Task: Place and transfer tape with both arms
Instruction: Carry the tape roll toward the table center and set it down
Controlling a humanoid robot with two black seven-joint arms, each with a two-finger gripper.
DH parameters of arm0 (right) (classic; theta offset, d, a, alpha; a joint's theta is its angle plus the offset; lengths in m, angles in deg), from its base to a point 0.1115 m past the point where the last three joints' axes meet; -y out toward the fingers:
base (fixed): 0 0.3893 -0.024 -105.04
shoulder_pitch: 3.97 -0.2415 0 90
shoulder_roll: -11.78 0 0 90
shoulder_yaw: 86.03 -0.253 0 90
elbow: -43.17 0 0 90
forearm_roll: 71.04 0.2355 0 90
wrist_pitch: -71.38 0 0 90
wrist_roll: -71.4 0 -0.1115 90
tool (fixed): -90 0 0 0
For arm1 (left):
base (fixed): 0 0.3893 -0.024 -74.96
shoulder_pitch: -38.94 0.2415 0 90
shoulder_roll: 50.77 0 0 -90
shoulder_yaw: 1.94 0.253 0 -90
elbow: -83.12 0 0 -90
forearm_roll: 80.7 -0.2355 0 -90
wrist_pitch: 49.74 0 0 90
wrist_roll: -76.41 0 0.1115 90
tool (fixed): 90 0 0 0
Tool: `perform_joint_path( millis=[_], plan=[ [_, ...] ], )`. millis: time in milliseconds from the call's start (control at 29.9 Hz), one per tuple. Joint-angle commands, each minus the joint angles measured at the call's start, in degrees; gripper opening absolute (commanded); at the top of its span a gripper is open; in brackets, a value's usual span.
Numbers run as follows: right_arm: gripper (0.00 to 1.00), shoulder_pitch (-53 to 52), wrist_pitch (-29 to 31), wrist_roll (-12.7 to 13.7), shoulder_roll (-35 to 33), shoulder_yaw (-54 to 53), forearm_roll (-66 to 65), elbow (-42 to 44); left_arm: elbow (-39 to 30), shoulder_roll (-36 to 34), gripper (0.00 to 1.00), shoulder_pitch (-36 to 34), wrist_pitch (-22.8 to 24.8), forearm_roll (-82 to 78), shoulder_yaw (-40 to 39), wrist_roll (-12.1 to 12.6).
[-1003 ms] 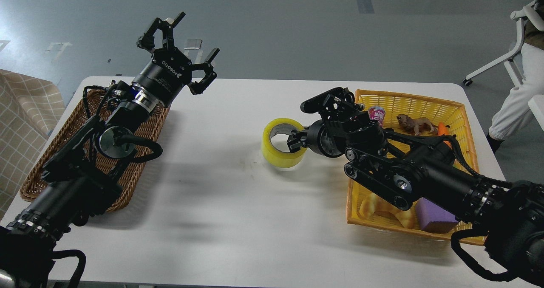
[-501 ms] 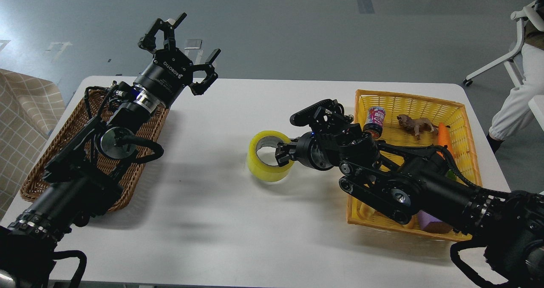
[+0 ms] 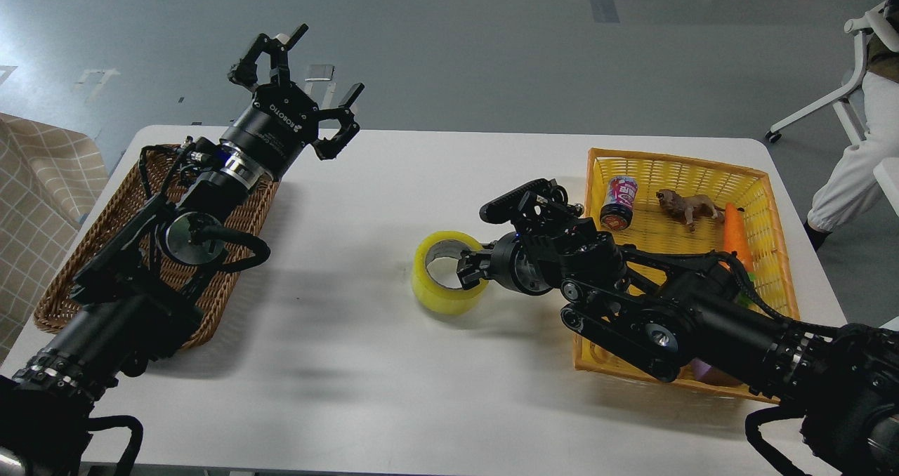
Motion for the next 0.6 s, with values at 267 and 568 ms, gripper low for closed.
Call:
perform_joint_path(
  millis=[267, 568],
  plan=[
    [0.00, 0.1, 0.0, -0.1, 0.0, 0.0, 0.0, 0.0, 0.0, 0.1, 0.98, 0.0, 0.0, 0.0, 0.0, 0.0],
    [0.87, 0.5, 0.0, -0.2, 0.0, -0.6, 0.3, 0.0, 0.1, 0.2, 0.98, 0.0, 0.0, 0.0, 0.0, 0.0]
  ],
)
